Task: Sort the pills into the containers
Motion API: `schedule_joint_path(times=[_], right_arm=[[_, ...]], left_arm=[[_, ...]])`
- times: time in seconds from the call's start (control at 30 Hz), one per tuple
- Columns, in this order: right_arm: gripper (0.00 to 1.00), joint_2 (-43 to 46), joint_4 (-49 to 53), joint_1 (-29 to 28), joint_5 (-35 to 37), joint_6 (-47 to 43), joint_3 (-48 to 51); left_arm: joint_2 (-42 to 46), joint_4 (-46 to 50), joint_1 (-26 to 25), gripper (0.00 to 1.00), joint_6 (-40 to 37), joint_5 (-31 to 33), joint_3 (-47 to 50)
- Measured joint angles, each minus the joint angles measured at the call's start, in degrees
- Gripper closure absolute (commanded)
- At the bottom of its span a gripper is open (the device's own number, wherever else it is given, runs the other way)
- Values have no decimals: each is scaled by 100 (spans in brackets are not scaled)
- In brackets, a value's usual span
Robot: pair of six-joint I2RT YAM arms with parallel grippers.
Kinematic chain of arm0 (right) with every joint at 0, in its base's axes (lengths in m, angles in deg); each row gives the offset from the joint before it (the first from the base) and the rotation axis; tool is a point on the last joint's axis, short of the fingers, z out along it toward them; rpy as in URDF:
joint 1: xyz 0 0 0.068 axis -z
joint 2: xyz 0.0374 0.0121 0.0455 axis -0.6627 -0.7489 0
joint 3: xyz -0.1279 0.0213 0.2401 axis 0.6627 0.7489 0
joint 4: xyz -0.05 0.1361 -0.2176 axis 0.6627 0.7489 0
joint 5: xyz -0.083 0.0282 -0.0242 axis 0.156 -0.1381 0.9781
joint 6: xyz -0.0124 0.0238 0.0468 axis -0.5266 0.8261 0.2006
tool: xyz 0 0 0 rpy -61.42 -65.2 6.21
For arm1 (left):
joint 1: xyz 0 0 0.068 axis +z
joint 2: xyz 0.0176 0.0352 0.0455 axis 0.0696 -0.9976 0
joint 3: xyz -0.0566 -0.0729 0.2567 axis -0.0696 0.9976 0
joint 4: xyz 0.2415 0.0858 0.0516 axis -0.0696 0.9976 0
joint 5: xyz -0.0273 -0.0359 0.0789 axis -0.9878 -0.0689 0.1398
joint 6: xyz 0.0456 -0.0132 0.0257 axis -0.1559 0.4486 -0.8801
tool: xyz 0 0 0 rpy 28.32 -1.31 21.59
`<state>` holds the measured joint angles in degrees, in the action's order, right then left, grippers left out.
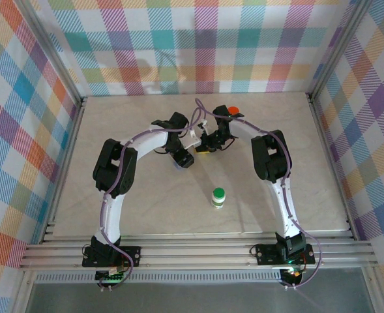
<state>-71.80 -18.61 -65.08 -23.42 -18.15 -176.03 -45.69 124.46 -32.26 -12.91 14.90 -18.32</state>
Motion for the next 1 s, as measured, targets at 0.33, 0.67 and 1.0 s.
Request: schedule_joint_path(times=[0.33, 0.67, 1.0], right_arm=[[74, -11, 31, 0, 0, 0, -20], [75, -11, 94, -2, -2, -4, -20], [77, -11, 227, -28, 138, -24, -101]], left_arm=[[0, 13, -2, 47, -114, 4, 0], [-68, 334, 44, 61, -122, -125, -179], [-343, 850, 343, 64, -50, -914, -605]])
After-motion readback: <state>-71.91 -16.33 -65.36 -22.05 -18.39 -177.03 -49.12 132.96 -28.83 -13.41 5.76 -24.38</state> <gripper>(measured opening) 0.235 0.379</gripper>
